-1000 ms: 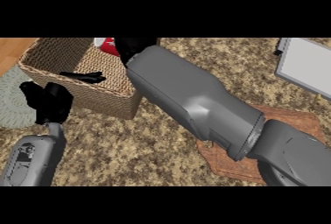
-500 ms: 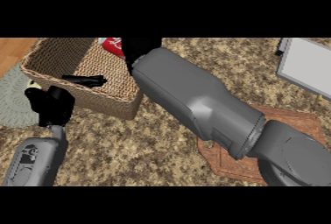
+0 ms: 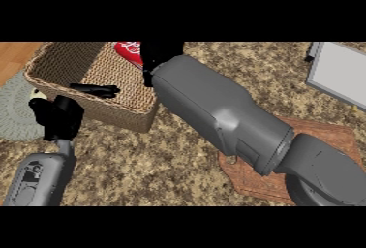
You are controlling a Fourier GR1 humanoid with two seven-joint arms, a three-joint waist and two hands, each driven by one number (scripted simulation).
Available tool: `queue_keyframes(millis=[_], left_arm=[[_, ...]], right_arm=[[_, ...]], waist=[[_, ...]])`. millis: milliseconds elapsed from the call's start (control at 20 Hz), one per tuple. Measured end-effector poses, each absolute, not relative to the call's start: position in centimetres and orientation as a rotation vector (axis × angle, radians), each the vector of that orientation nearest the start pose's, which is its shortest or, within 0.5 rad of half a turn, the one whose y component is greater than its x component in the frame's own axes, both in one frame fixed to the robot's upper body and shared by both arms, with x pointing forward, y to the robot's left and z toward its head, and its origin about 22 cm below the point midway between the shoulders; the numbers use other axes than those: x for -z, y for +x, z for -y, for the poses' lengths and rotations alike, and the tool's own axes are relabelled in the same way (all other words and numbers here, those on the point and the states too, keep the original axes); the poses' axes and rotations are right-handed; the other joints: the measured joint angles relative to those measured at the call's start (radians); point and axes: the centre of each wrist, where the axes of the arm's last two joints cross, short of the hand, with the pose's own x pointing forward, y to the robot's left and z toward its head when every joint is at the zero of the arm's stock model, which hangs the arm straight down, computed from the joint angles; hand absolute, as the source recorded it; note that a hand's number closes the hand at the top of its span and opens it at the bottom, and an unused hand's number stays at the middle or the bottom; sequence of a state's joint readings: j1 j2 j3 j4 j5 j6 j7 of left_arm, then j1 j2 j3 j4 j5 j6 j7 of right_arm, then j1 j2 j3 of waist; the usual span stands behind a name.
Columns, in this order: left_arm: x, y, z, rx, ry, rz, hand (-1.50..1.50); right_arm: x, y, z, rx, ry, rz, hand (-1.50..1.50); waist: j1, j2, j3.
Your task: Pick the can from the cutting board and place it in the basket
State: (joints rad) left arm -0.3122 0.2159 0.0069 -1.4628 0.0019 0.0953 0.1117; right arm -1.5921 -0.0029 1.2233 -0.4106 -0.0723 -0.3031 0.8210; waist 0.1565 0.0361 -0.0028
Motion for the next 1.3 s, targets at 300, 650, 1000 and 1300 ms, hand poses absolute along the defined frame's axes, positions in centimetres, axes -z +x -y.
queue_keyframes(millis=[300,650,1000,1300], left_arm=[[-7.0,31.4,-24.4,0.153,0.193,1.66,0.0],[-7.0,31.4,-24.8,0.132,0.194,1.64,0.0],[-6.5,31.1,-25.7,0.104,0.194,1.626,0.0],[-6.3,30.7,-26.8,0.079,0.216,1.615,0.0]], right_arm=[[-17.1,40.3,-4.6,-1.056,-1.111,1.192,1.5],[-17.1,40.2,-4.6,-0.929,-1.064,1.255,-1.5],[-19.3,40.1,-5.4,-0.675,-0.951,1.423,-1.5],[-19.8,40.2,-5.3,-0.432,-0.825,1.473,-1.5]], waist=[[0.001,-0.002,0.001],[-0.008,-0.005,0.001],[-0.023,-0.009,0.001],[-0.053,-0.017,0.002]])
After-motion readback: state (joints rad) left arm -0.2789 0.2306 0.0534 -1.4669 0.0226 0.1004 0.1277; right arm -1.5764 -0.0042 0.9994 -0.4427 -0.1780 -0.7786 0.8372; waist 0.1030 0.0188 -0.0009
